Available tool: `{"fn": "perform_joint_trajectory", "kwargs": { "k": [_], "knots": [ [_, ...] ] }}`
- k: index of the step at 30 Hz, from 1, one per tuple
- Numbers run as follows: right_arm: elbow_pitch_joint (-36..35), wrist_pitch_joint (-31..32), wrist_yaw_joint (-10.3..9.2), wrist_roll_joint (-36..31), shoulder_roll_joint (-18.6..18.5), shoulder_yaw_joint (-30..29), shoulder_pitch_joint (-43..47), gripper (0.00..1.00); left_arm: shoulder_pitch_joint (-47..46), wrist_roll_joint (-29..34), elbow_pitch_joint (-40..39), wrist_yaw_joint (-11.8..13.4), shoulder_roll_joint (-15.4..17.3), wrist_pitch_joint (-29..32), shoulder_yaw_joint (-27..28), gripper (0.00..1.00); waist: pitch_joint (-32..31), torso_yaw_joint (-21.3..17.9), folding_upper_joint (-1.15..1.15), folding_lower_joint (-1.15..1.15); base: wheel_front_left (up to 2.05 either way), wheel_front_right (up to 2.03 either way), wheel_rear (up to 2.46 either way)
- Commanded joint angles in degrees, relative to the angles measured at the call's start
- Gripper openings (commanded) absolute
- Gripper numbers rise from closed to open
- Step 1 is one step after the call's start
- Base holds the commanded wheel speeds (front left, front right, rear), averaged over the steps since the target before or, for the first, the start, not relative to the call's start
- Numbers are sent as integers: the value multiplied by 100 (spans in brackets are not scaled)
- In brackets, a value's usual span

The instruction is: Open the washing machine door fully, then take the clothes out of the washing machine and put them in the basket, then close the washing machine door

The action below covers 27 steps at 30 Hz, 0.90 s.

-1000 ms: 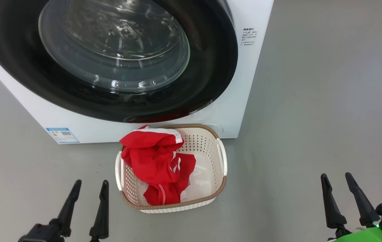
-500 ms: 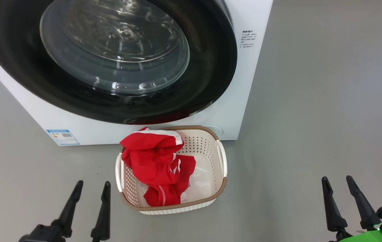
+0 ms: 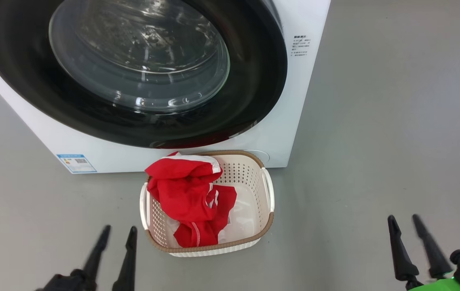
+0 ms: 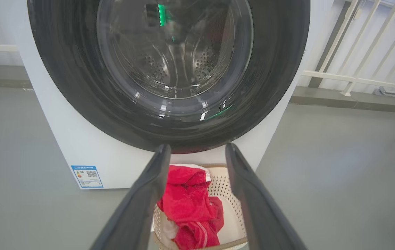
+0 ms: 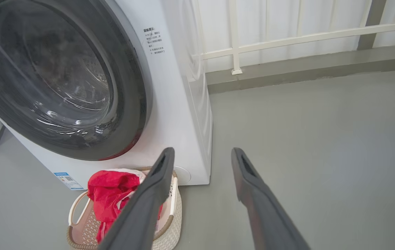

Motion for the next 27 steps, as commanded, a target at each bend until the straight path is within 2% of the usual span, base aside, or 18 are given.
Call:
{"fn": "perform_joint_trajectory", "kwargs": {
  "k": [1, 7, 11, 16, 27],
  "knots": [
    [46, 3, 0, 8, 12, 10, 0, 0, 6, -8, 53, 1, -10, 11, -8, 0, 0, 0, 0, 0, 0, 0, 0],
    [302, 50, 0, 161, 83, 32, -11, 0, 16, -178, 299, 8, -87, 67, -28, 0, -3, -2, 0, 1, 0, 0, 0],
    [304, 104, 0, 407, 67, 44, -41, 0, 5, -452, 299, 9, -69, 115, -21, 0, -48, -7, 0, 13, 0, 0, 0],
    [333, 170, -1, 713, 48, 61, -103, 0, -33, -792, 328, 9, -49, 177, -14, 0, -66, -12, 0, 1, 0, 0, 0],
    [365, 308, -1, 1316, 17, 84, -219, 0, -107, -1462, 380, 2, -15, 304, 6, 0, -120, -23, 0, 0, 0, 0, 0]
  ]
}}
